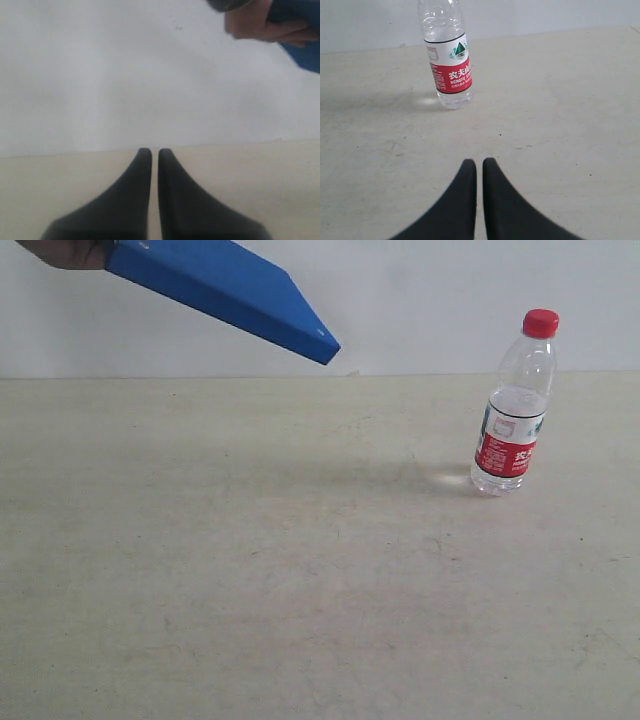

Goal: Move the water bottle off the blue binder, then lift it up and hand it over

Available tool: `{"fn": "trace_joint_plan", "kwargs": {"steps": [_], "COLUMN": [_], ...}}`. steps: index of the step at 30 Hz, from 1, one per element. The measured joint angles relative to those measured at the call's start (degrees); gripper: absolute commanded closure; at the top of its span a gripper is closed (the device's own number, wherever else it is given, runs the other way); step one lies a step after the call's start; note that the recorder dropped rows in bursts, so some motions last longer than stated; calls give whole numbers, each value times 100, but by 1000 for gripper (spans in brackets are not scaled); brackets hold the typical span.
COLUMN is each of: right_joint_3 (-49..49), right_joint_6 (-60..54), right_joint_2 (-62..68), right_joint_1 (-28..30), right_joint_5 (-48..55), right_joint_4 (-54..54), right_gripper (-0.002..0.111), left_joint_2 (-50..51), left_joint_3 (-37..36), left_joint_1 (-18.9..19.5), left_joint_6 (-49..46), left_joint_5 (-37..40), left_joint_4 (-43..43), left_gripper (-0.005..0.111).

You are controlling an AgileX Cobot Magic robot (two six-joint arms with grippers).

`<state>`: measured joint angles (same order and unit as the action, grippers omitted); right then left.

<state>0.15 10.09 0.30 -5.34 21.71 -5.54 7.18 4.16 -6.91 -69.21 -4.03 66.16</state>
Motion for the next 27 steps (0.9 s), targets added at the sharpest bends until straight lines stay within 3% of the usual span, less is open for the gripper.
{"fn": "trace_joint_plan", "kwargs": {"steps": [2,4,6,8,11,13,19,27], "right_joint_3": [0,0,0,0,0,0,0,0], "right_joint_6": [0,0,0,0,0,0,0,10], "right_joint_2": [0,0,0,0,0,0,0,0], "right_joint_1": [0,0,0,0,0,0,0,5], "right_joint_5": [0,0,0,0,0,0,0,0], "right_joint_4": [0,0,0,0,10,10,10,1], "right_gripper": [106,106,106,106,106,106,106,106], "left_joint_2": [-250,-442,-587,-658,-681,-703,-703,-703], "left_joint_3": [119,154,89,-92,-362,-394,-416,-417], "left_joint_1": [41,123,215,239,249,249,240,1157], "left_joint_6": [1501,3884,6853,8944,10399,10469,9567,7254], "left_joint_5": [221,362,710,1104,1441,1623,2478,2496], "left_joint_4": [-1585,-3739,-6085,-7707,-9254,-9440,-8541,-6322], "left_gripper": [102,102,102,102,102,102,102,102]}}
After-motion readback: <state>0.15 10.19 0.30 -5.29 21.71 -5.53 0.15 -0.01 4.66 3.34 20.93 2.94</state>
